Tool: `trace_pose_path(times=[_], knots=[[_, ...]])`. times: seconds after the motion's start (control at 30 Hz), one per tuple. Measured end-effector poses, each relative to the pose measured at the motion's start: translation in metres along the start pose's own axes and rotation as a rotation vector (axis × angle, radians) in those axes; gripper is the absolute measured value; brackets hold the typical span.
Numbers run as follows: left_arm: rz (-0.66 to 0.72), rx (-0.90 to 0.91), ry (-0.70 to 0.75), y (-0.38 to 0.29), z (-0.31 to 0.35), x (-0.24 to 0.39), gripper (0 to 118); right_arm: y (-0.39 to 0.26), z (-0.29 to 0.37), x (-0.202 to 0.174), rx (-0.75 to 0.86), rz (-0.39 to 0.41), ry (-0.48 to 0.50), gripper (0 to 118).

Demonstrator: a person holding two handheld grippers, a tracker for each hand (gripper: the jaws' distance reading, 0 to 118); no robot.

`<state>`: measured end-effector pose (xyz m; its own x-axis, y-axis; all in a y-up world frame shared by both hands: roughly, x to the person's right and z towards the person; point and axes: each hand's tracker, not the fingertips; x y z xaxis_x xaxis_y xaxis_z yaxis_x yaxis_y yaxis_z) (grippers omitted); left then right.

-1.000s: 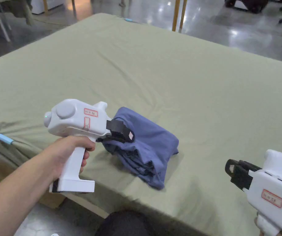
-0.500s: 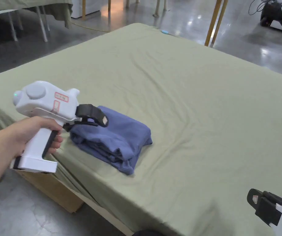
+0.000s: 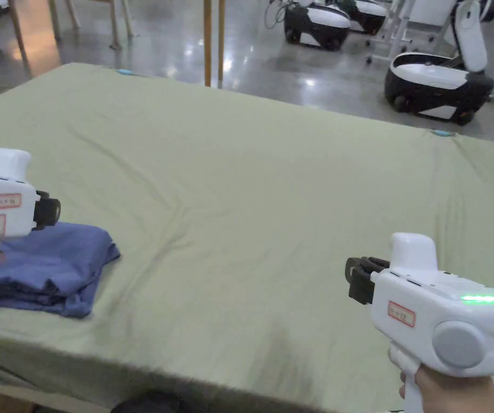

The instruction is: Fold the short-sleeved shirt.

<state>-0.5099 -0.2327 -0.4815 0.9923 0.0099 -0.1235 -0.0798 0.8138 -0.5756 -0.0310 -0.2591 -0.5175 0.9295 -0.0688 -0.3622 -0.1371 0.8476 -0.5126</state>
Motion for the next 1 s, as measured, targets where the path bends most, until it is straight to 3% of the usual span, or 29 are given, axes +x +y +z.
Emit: trace_pose_path(times=[0.1,0.2,0.33,0.53,0.8,1.0], knots=[[-0.103,0.204,0.007,0.000,0.014,0.086,0,0.000,0.016,0.029,0.079,0.046,-0.112,1],[-0.179,0.372,0.001,0.000,0.018,0.156,0,0.004,0.023,0.057,0.146,0.043,-0.195,1],[-0.213,0.425,-0.042,0.004,0.013,0.221,0,0.013,0.021,0.078,0.258,0.030,-0.250,1],[-0.171,0.431,-0.065,0.007,0.005,0.250,0,0.024,0.032,0.082,0.344,0.007,-0.202,1],[-0.144,0.472,-0.080,0.035,0.026,0.251,1,0.046,0.039,0.083,0.329,0.019,-0.203,1],[-0.200,0.524,-0.085,0.072,0.039,0.259,2,0.078,0.048,0.079,0.336,0.019,-0.208,4]])
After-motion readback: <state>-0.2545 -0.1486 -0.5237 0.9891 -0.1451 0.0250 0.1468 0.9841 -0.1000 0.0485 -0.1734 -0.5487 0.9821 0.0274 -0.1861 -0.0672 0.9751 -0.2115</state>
